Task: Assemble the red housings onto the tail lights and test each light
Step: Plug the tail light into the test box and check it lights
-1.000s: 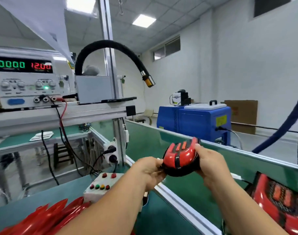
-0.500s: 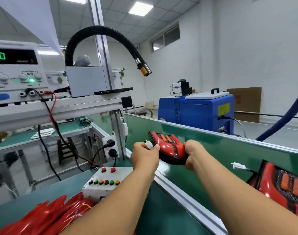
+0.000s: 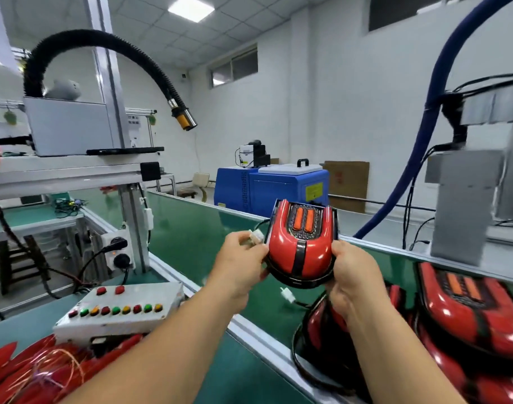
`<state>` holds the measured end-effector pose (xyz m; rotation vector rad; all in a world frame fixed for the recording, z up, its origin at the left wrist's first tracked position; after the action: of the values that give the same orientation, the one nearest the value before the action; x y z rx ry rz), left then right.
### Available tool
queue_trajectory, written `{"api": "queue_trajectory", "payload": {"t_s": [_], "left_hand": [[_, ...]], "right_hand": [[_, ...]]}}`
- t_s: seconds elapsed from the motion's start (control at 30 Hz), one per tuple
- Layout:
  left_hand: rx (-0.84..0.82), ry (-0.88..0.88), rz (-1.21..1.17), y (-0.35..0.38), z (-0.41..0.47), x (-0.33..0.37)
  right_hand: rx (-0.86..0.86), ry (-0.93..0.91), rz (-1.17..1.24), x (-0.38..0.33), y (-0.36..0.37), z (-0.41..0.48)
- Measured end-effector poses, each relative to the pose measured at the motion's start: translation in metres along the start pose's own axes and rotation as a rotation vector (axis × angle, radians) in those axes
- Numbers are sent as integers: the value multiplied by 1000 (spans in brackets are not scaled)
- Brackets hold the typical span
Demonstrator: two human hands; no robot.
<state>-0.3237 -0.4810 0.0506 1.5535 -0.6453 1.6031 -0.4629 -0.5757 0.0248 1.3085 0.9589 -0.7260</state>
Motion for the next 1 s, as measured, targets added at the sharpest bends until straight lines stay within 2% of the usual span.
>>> {"api": "queue_trajectory", "payload": {"t_s": [0.1,0.27,0.43,0.6,0.73,0.83,1.0], "left_hand": [[-89,-31,-11,38,-14,-10],[-106,-42,112,69,-18,-31],[-12,-26,237,79,-21,-37],[36,42,360,86,-21,-35],[82,107,434,92,-26,-36],[59,176,544,96,-30,-36],[10,159,709,99,-33,-42]], "right_hand": [[94,-13,58,-14,-41,-17],[179,114,254,-14,-68,-44],[222,228,476,-12,-74,-60],[211,198,605,-11,-71,-74],[258,180,564,-8,-79,-89],[321,189,531,7,-82,-98],[347,49,146,6,-86,-119]]}}
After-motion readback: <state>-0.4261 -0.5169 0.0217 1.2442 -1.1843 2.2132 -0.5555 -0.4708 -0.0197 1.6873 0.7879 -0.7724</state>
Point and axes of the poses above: each hand's wrist, its own z-axis towards the middle knuckle, its own y-axis out of the palm, x = y × z, the point moved 4 cm from there along z, towards the middle knuckle, and after that the axes turned 1 degree about -y, right-handed, at the moved point
